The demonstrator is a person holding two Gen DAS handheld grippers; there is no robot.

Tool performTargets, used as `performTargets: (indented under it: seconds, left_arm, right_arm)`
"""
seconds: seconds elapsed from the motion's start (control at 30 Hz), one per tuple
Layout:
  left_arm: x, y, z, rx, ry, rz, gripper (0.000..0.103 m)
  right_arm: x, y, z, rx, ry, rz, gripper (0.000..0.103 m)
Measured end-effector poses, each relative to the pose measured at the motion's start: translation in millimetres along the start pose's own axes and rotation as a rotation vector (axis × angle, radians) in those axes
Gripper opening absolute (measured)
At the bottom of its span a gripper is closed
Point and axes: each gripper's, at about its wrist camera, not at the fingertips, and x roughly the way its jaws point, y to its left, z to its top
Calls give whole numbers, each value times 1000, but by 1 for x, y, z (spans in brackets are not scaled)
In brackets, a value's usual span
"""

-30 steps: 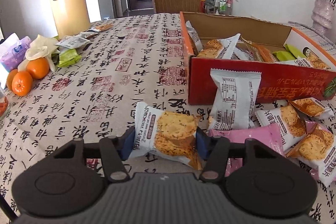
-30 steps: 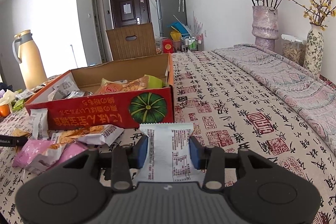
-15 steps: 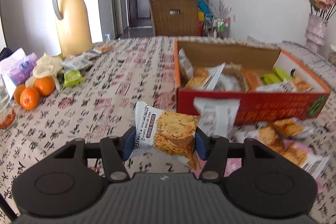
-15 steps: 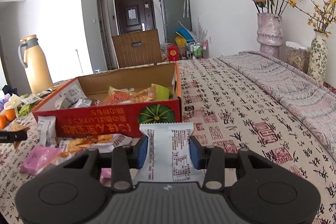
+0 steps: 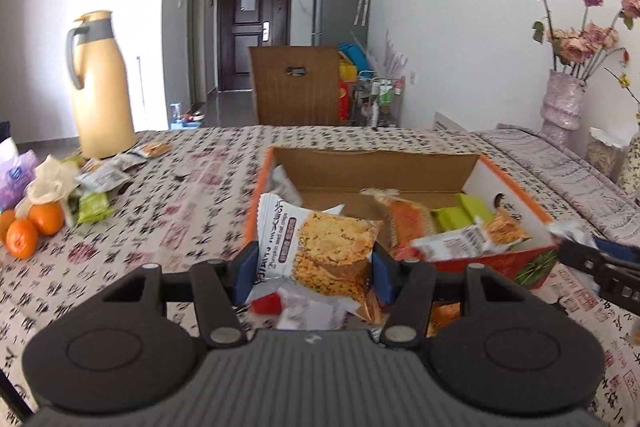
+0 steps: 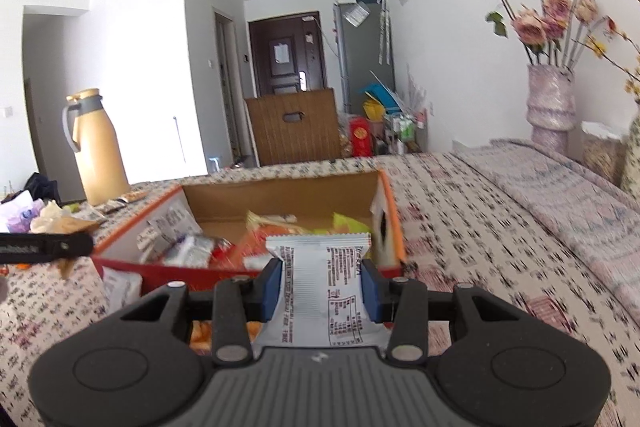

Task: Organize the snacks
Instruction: 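Carry the white and biscuit packets over the box and release them inside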

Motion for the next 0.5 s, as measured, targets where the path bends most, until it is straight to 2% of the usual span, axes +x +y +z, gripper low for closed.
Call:
performTargets:
  seconds: [0.5]
  left_arm:
    - [37, -36, 38, 1, -19, 15, 57]
  right_arm:
    - [40, 24, 51, -37, -91, 58, 40]
